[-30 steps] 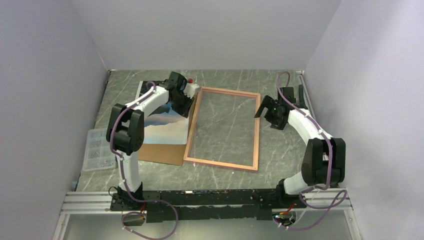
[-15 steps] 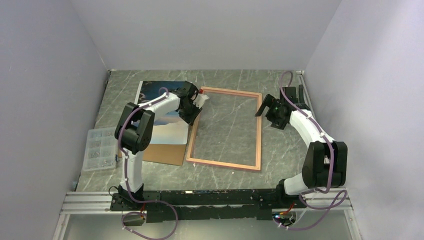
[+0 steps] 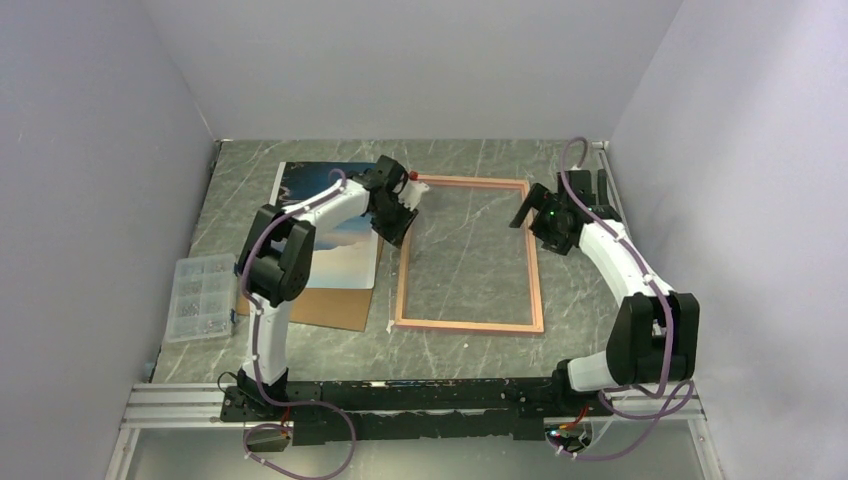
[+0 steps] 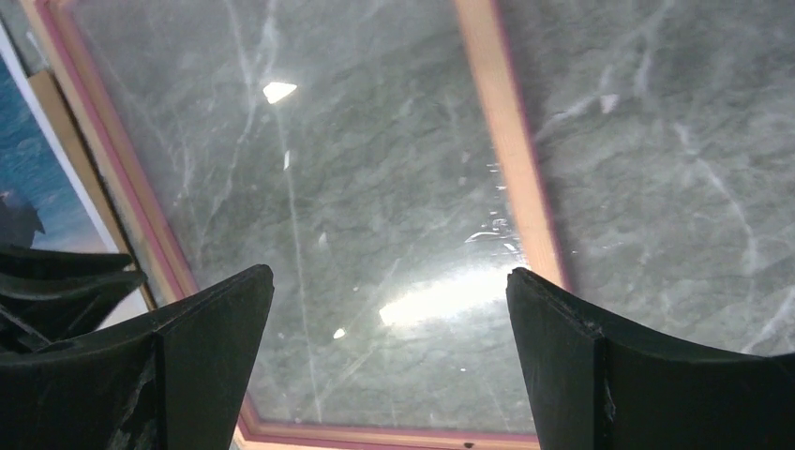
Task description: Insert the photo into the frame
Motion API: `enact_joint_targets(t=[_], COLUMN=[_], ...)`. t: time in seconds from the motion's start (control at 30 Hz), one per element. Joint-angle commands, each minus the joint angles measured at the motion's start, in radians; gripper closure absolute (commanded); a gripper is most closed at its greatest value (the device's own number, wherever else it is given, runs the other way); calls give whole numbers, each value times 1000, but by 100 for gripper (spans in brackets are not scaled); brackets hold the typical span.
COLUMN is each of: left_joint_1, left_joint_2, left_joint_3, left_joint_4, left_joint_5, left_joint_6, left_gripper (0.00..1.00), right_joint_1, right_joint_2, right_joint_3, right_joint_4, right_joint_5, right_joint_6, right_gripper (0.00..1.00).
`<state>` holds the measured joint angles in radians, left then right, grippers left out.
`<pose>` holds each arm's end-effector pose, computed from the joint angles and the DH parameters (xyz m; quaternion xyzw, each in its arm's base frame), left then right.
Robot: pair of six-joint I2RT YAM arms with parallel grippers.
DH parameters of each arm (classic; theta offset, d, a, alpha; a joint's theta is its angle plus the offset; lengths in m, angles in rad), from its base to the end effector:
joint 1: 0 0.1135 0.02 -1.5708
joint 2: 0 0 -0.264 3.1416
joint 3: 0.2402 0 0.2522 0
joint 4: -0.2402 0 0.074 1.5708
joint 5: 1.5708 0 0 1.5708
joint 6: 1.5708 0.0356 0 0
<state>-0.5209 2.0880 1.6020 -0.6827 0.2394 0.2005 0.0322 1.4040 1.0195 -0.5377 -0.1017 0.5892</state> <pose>0.3754 -0.2251 0.1817 0.3657 0.9018 -0.1471 0.1771 0.2916 0.0130 0.2504 0.2447 0.9146 0.1432 0.2883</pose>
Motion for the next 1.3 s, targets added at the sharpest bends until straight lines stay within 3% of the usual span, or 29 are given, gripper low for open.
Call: enact_joint_targets(t=[0.0, 0.07, 0.2, 0.3, 0.4, 0.5, 0.73, 0.87, 1.27], left_joint_1=[117, 201, 385, 507, 644, 718, 734, 734, 733], left_joint_2=[-83, -114, -192, -206, -178, -113, -22, 30, 46], left_joint_3=[100, 141, 154, 172, 184, 192, 116, 116, 5], left_joint_4=[-73, -115, -120, -139, -143, -144, -36, -24, 42], left_joint_5=[102, 114, 69, 35, 16, -6, -139, -232, -236], left_joint_6=[-37, -23, 19, 73, 103, 128, 152, 159, 164], left_gripper=[64, 58, 27, 19, 21, 32, 46, 49, 52], right_joint_1=[144, 230, 398, 513, 609, 677, 724, 725, 753], right_joint_2=[8, 54, 193, 331, 497, 649, 852, 897, 841], right_joint_3=[107, 158, 292, 450, 652, 846, 1043, 1048, 818], right_joint_4=[-8, 1, 24, 37, -5, -61, -87, -81, 1], right_joint_5=[87, 99, 144, 146, 142, 142, 106, 47, -90], right_joint_6=[54, 85, 132, 144, 147, 148, 201, 221, 266], right_gripper=[1, 1, 1, 1, 1, 2, 2, 3, 10])
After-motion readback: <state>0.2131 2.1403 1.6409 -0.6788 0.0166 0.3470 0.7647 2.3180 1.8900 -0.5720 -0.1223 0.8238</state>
